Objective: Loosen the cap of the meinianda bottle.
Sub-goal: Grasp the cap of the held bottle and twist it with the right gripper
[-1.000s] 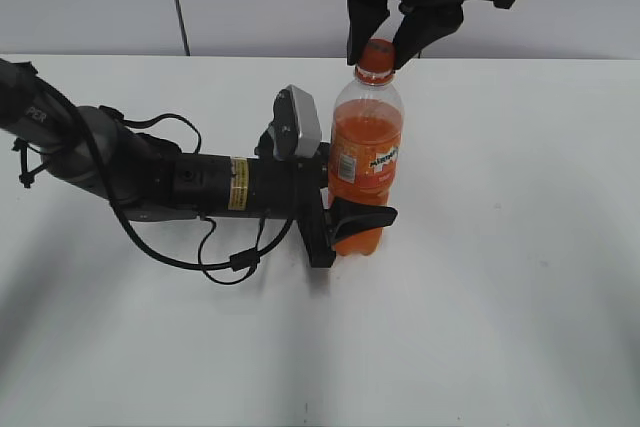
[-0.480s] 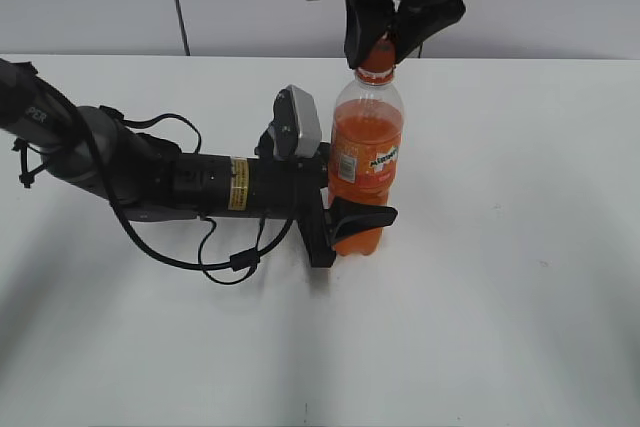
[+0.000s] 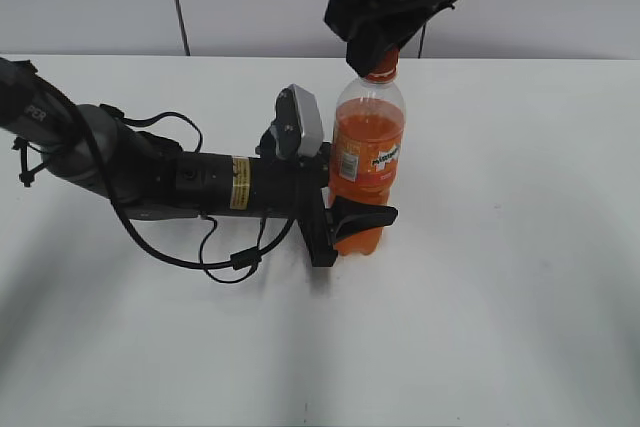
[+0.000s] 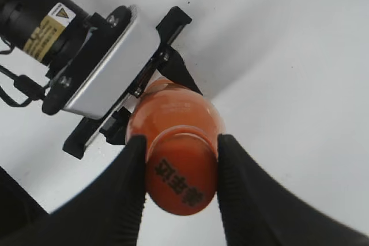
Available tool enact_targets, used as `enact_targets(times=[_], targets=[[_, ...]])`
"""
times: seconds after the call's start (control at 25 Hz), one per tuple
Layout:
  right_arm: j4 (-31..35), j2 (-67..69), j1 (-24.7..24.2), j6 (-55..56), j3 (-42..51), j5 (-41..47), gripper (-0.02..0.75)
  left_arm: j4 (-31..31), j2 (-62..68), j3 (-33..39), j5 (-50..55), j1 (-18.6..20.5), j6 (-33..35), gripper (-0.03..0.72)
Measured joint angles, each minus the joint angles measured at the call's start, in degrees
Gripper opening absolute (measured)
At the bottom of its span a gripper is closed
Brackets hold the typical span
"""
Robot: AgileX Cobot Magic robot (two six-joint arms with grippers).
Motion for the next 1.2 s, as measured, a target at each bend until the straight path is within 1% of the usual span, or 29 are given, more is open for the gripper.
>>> enact_targets(times=[0.28,0.52,1.2], targets=[[0.0,0.0,0.0,-14.3,0.0,0.1,0.281,0.0,0.0,-0.1,0.2,0.0,0.0,0.394],[0.1,0.0,0.0,-21.6,0.0,0.1,0.281,0.0,0.0,-0.1,0.3,0.0,0.0,0.394],[0.6,-2.1,0.0,-23.1,0.0,0.2,0.279,0.0,0.0,-0.1,0.5,0.0,0.1,0.394]])
